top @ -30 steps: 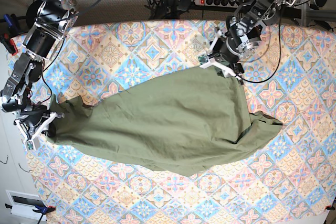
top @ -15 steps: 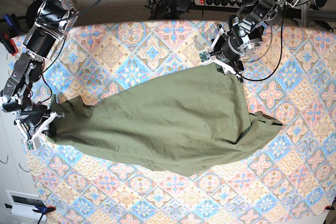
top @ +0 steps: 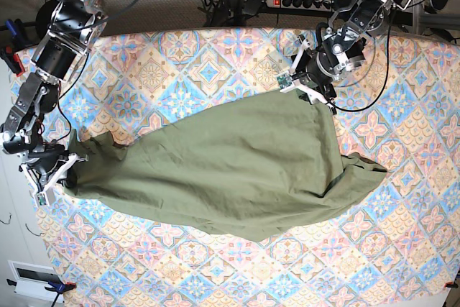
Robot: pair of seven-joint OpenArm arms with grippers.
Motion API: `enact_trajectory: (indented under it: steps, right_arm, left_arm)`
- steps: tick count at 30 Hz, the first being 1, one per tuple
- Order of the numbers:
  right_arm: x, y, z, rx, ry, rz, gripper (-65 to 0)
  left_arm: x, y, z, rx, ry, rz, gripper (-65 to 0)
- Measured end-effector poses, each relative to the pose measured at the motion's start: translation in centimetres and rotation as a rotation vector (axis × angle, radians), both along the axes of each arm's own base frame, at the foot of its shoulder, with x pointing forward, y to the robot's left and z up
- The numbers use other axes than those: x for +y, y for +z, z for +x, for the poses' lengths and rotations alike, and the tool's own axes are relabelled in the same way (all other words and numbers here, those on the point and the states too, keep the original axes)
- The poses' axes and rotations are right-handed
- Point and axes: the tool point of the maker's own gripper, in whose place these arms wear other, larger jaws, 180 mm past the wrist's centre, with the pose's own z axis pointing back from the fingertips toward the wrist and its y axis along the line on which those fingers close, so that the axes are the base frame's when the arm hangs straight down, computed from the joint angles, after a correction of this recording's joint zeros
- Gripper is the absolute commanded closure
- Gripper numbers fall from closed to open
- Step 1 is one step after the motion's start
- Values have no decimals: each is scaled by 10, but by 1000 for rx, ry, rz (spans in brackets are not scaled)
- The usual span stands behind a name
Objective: Layout the t-shirt on the table in an organized manner, then fold the t-shirt properly
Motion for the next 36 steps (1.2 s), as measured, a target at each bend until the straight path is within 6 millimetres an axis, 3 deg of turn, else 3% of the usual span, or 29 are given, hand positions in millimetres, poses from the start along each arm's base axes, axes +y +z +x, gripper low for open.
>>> enact_trajectory:
  steps: [4,14,18,20,29,34,36]
  right_arm:
    - [0,0,0,1,0,0,-7]
    - [0,0,0,-1,0,2,-7]
    - [0,0,0,0,0,1,-7]
    - [0,0,0,1,-1,-1,-7]
    - [-1,-1,-1,2,-3,-1,-7]
    - [0,-1,-1,1,0,2,-7]
    - [-1,-1,-1,2,-2,0,-7]
  left_arm:
    - [0,-1,-2,4,-9,-16,-193]
    - [10,3,5,7,44,-49,-182]
    - [75,6,19,-44,157,188,-184]
    - [88,6,18,-37,172,229,-183]
    - [74,5,18,-42,151,193,-186]
    - [33,9,-1,-30,70,114,-189]
    - [27,8,-12,-16,56,101,-189]
